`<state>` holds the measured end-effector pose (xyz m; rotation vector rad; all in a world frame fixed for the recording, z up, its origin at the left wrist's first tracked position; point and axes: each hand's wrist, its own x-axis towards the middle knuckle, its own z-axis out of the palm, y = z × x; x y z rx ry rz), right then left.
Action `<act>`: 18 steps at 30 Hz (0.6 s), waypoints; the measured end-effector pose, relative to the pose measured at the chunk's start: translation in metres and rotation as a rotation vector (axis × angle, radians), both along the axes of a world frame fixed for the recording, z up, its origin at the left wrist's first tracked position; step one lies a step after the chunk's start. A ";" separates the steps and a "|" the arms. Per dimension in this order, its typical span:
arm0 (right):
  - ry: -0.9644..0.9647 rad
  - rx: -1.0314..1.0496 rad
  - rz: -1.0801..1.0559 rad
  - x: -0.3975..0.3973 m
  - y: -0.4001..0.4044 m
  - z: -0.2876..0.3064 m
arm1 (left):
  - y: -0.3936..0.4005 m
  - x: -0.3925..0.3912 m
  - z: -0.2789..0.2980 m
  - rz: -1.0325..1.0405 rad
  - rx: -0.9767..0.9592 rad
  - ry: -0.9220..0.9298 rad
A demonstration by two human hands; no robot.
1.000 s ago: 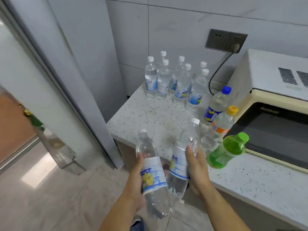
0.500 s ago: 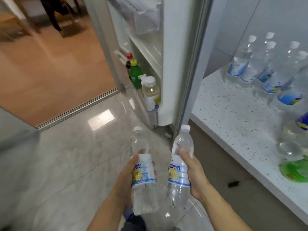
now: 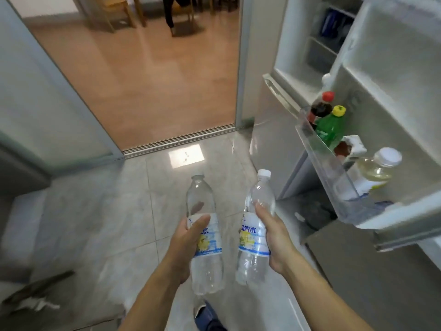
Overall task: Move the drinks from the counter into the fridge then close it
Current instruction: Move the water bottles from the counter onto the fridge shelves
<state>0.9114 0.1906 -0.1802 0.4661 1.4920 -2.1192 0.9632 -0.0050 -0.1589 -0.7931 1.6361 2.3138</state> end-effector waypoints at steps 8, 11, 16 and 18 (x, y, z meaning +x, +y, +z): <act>0.018 0.005 0.057 -0.076 -0.089 0.001 | -0.089 -0.075 -0.003 0.035 0.001 0.035; 0.024 0.039 0.057 -0.113 -0.104 -0.003 | -0.104 -0.115 -0.009 0.018 -0.018 0.018; 0.033 0.035 0.019 -0.194 -0.119 -0.015 | -0.116 -0.211 -0.019 -0.032 -0.064 0.002; 0.036 0.024 0.002 -0.237 -0.121 -0.017 | -0.118 -0.259 -0.018 -0.068 -0.096 0.012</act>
